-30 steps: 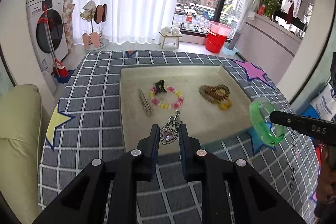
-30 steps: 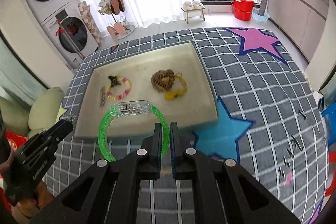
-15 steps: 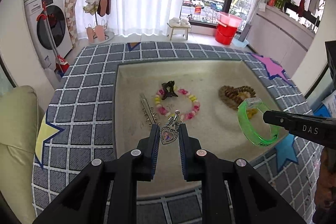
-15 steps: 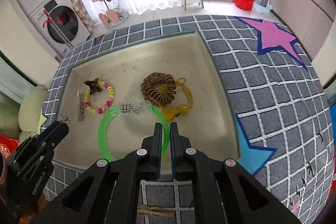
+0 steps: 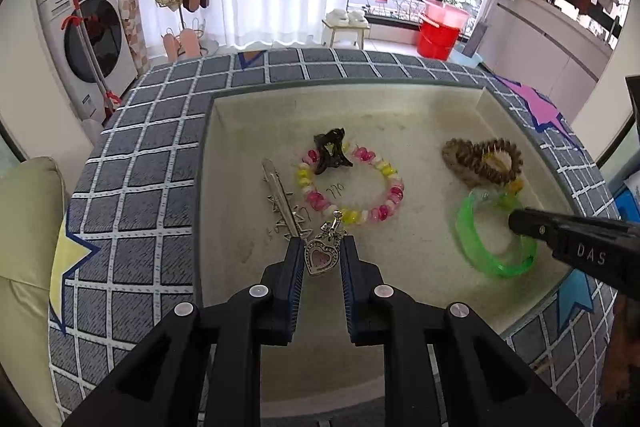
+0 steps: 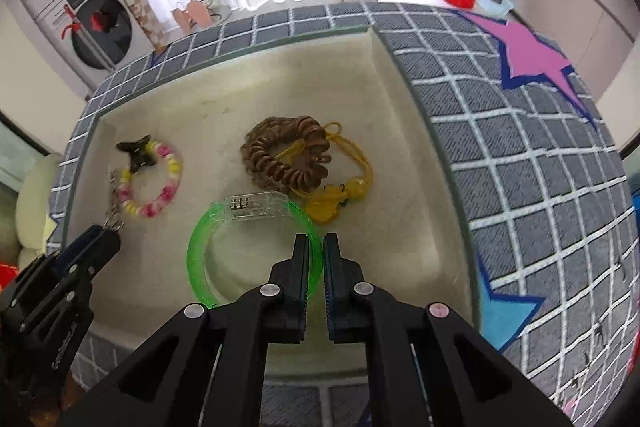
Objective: Organize jewelry
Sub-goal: 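Carry the heart pendant and green bangle into the tray and open both tools, then withdraw both open tools from the tray toward the remaining jewelry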
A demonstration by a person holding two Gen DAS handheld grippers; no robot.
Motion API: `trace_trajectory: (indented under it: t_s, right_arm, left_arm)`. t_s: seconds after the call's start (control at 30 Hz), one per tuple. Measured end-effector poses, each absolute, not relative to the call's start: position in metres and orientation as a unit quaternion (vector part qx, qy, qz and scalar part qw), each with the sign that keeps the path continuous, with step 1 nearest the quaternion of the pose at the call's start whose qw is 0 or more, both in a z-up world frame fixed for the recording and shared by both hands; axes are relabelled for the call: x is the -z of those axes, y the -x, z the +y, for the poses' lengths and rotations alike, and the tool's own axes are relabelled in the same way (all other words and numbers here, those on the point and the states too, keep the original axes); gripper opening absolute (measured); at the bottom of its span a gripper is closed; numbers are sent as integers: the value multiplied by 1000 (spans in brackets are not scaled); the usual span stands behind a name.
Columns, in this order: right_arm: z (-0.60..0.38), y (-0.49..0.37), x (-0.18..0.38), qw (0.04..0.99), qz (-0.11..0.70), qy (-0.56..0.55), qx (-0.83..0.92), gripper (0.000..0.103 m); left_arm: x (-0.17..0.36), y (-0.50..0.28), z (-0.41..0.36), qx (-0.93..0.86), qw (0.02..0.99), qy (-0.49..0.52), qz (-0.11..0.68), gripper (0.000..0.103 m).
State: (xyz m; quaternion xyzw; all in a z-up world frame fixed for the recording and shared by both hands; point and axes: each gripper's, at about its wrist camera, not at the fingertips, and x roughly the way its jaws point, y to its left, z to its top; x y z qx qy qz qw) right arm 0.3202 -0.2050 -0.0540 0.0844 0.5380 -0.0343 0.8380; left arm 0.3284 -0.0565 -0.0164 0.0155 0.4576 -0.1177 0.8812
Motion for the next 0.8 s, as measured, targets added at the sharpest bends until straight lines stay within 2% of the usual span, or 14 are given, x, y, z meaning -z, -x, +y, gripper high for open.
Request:
trace_trajectory:
  t_s: [0.5, 0.57, 0.63, 0.67, 0.8]
  right_arm:
    - [-212, -320, 54, 846, 526, -77, 42, 9]
    - [-211, -319, 54, 846, 526, -81, 35, 17]
    - [-211, -317, 54, 846, 525, -86, 33, 49]
    - [-211, -317, 54, 847, 524, -86, 34, 52]
    - [-210, -313, 54, 848, 521, -90, 32, 52]
  left_arm:
    - [20, -331, -73, 112, 879, -46, 460, 33]
    - [19, -330, -72, 112, 879, -42, 461, 33]
    - [19, -330, -72, 110, 879, -41, 462, 33]
    - [18, -330, -73, 110, 879, -43, 462, 33]
    - [17, -328, -71, 110, 880, -46, 460, 33]
